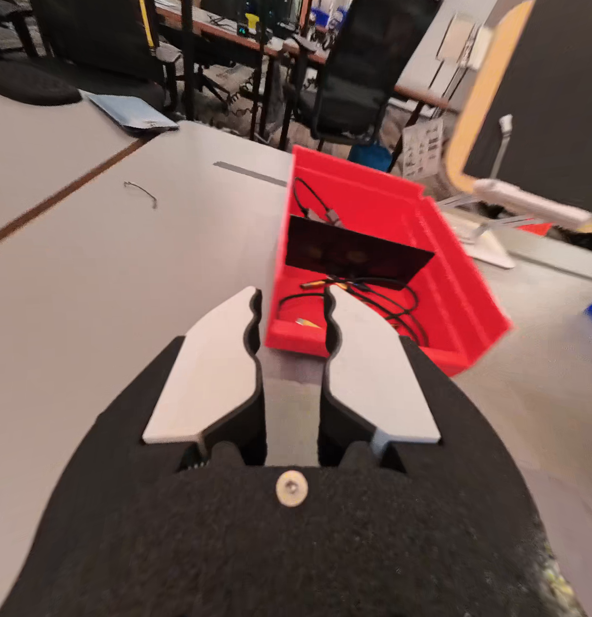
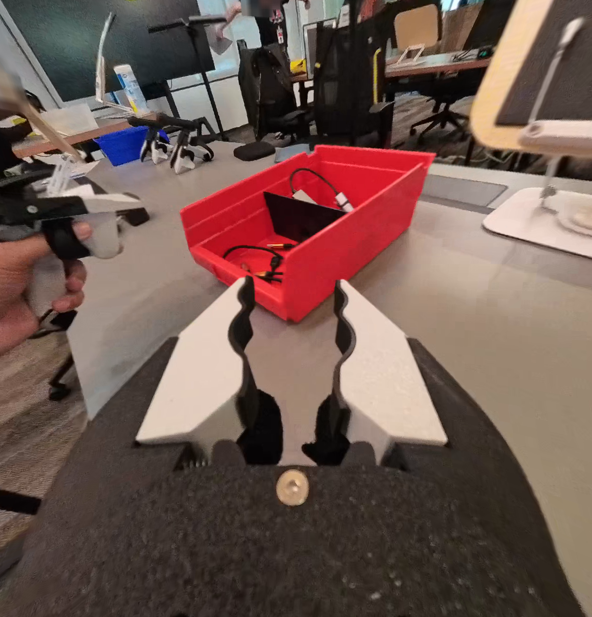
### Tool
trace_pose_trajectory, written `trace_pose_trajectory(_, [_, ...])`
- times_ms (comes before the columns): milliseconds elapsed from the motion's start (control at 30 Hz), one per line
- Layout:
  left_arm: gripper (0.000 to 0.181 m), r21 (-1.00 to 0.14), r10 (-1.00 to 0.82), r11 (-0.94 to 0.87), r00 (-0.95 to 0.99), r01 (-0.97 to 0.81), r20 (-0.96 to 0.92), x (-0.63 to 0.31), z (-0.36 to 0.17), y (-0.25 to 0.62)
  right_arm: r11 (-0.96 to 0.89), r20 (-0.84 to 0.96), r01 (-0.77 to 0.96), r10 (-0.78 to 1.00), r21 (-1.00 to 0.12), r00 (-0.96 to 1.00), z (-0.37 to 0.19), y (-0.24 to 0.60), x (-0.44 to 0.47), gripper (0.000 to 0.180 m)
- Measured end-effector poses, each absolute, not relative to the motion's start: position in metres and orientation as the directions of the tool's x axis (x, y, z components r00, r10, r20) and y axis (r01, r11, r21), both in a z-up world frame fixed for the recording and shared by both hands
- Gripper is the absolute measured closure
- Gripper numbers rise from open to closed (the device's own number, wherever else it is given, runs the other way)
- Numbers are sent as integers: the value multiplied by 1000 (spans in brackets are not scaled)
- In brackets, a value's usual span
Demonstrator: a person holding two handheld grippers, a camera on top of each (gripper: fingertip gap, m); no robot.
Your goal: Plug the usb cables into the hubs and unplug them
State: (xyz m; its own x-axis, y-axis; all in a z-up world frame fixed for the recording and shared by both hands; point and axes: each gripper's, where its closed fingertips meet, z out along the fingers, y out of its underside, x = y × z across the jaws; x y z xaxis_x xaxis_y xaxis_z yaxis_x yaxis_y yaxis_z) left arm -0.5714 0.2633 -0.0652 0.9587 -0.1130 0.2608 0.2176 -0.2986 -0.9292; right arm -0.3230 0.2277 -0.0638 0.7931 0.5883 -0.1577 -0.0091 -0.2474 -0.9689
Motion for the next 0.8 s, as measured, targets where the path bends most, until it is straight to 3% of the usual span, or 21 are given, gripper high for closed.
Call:
trace_pose_trajectory(100, [146,-939,-185,-314,961,142,207,-528,-73,237,-167,-37,53,491,-985,870,-60,209,-244,134])
trace_pose_trajectory(267, [155,-969,-247,-246,967,-1,62,-483,-87,219,-111,77,99,186,-989,979,-55,175,-86,133])
trace_pose_trajectory(467, [157,-959,-306,-281,945,25,115,-467,-98,228,-209,-46,-68,-107,-976,993,-100,128,67,136])
trace_pose_trajectory(600, [157,-957,-287,-285,948,53,138,-472,-97,231,-223,-202,-223,-113,-949,973,-110,124,85,138])
trace_pose_trajectory(800, [157,-944,-258,-331,961,8,99,-477,-109,231,-230,-193,-214,-109,-949,975,-114,126,83,141])
